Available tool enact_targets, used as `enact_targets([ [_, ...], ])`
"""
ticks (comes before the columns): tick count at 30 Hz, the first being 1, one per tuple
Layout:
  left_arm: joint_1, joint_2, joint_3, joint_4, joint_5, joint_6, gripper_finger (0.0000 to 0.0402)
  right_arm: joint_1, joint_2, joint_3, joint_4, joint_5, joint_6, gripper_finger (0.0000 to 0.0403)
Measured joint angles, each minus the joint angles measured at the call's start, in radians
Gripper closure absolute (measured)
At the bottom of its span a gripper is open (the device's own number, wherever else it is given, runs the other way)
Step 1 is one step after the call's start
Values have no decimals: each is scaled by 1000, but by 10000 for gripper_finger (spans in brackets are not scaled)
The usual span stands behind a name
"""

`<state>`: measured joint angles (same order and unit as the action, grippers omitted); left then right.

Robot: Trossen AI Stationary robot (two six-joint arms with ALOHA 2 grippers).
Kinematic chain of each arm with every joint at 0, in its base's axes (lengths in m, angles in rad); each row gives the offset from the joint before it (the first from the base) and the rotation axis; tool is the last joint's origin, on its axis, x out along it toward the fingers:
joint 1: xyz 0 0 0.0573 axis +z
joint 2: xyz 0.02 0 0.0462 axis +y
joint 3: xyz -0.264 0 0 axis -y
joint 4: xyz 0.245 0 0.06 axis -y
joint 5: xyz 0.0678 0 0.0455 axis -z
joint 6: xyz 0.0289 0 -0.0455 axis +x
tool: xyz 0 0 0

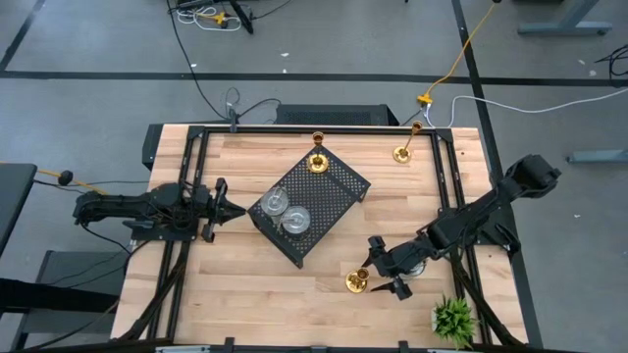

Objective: Pick & Place candle stick holders
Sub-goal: Put the bottom gold candle holder on the shelf aligned with the other gold candle holder

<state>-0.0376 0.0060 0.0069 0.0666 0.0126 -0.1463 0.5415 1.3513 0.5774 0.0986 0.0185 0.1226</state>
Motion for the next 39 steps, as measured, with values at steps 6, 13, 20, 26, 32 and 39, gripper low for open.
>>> enact_targets([
  [6, 0, 0, 0, 0, 0, 0, 362, 0, 26, 0, 52, 0, 0, 82],
  [13, 0, 0, 0, 0, 0, 0, 362, 0, 52, 0, 107, 0, -1, 82],
  [20, 0, 0, 0, 0, 0, 0, 362, 0, 63, 0, 112, 9, -1, 85],
  [26, 0, 0, 0, 0, 0, 0, 362, 0, 63, 0, 129, 53, -1, 104],
  [32, 0, 0, 0, 0, 0, 0, 362, 0, 63, 0, 154, 53, -1, 129],
  [39, 0, 0, 0, 0, 0, 0, 362, 0, 63, 0, 154, 53, 0, 156],
])
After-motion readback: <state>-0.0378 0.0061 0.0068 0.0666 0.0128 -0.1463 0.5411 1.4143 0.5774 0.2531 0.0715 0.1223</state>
